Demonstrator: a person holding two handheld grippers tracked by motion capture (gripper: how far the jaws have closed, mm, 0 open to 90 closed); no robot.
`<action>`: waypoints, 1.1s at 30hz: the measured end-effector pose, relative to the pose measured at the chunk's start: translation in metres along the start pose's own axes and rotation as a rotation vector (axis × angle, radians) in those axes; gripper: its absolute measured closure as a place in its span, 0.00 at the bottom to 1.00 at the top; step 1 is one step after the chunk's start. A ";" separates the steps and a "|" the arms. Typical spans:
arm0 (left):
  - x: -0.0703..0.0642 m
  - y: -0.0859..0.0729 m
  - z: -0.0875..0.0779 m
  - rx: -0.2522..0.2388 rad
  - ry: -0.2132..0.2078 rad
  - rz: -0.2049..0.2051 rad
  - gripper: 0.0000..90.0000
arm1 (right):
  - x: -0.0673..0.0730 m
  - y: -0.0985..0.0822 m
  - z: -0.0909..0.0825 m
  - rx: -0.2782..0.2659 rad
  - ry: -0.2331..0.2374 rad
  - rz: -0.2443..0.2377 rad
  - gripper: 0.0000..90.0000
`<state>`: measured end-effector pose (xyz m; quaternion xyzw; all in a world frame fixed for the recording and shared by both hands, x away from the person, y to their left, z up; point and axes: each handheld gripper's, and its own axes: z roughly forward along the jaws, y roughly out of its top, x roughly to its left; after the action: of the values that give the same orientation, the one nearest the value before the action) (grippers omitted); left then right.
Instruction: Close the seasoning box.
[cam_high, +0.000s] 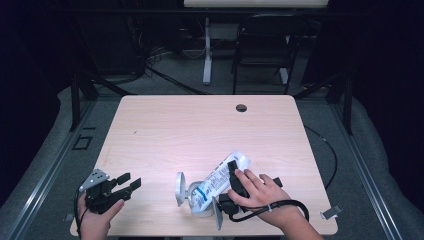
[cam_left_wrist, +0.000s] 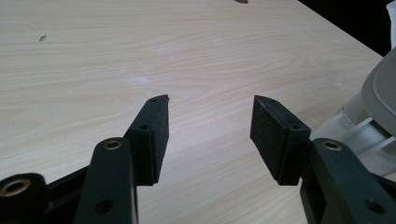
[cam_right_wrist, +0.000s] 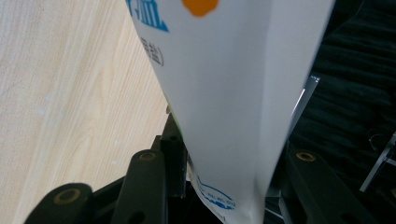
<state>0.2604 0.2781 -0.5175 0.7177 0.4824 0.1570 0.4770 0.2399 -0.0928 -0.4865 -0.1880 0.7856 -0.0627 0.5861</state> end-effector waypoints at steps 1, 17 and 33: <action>0.000 0.000 0.000 0.000 0.000 0.000 0.53 | 0.000 0.000 0.000 0.000 0.000 0.001 0.70; 0.000 0.000 0.000 0.000 0.001 -0.001 0.53 | 0.000 0.000 0.000 -0.003 -0.002 -0.004 0.71; 0.001 0.000 0.000 0.005 0.003 0.001 0.53 | 0.000 0.001 0.000 -0.006 -0.008 -0.013 0.74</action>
<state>0.2606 0.2791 -0.5178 0.7188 0.4833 0.1569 0.4744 0.2397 -0.0923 -0.4868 -0.1949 0.7821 -0.0633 0.5885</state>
